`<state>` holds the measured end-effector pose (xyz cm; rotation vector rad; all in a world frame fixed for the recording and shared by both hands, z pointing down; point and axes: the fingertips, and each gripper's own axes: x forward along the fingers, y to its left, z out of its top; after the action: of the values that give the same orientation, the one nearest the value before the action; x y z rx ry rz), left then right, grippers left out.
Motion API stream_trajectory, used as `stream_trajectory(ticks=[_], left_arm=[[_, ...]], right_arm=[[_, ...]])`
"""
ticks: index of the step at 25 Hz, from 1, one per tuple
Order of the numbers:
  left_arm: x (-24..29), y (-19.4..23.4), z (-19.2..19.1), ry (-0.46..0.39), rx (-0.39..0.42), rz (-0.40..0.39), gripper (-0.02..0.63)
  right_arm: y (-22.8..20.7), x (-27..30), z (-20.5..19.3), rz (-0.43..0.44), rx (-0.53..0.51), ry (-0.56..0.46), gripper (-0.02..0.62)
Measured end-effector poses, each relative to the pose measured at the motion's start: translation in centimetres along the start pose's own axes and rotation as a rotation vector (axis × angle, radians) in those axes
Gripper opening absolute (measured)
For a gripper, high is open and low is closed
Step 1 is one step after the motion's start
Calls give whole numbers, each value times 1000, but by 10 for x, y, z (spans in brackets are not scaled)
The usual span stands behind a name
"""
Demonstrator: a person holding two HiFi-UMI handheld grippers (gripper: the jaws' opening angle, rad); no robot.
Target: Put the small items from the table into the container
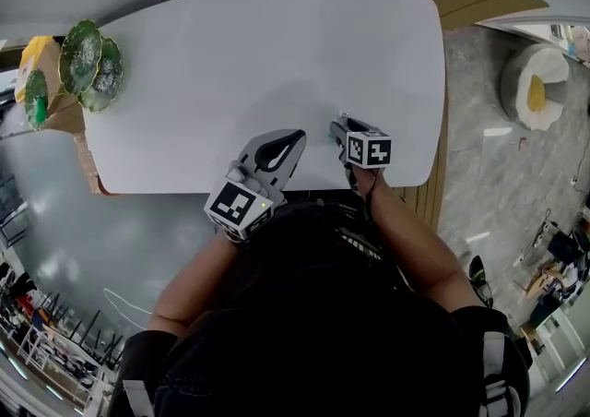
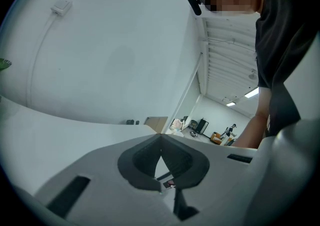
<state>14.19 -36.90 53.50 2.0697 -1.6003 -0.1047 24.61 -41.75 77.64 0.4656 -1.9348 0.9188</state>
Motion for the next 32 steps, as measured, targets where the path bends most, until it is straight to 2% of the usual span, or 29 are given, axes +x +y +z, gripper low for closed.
stream_trajectory(ticks=[4, 8, 12, 19, 22, 32], left_arm=[[0, 0, -2, 6, -6, -6, 6], [0, -4, -2, 19, -31, -2, 8], [0, -5, -1, 0, 5, -8, 8], [-2, -12, -3, -4, -3, 15, 6], [-1, -17, -3, -14, 10, 11, 6], [-10, -42, -1, -37, 14, 51, 6]], right_arm=[[0, 4, -4, -57, -91, 22, 193], [0, 5, -7, -78, -152, 19, 192], [0, 4, -6, -92, -192, 31, 190], [2, 8, -10, -179, -363, 12, 192], [2, 8, -8, -197, -397, 4, 192], [6, 1, -8, -117, -536, 31, 186]])
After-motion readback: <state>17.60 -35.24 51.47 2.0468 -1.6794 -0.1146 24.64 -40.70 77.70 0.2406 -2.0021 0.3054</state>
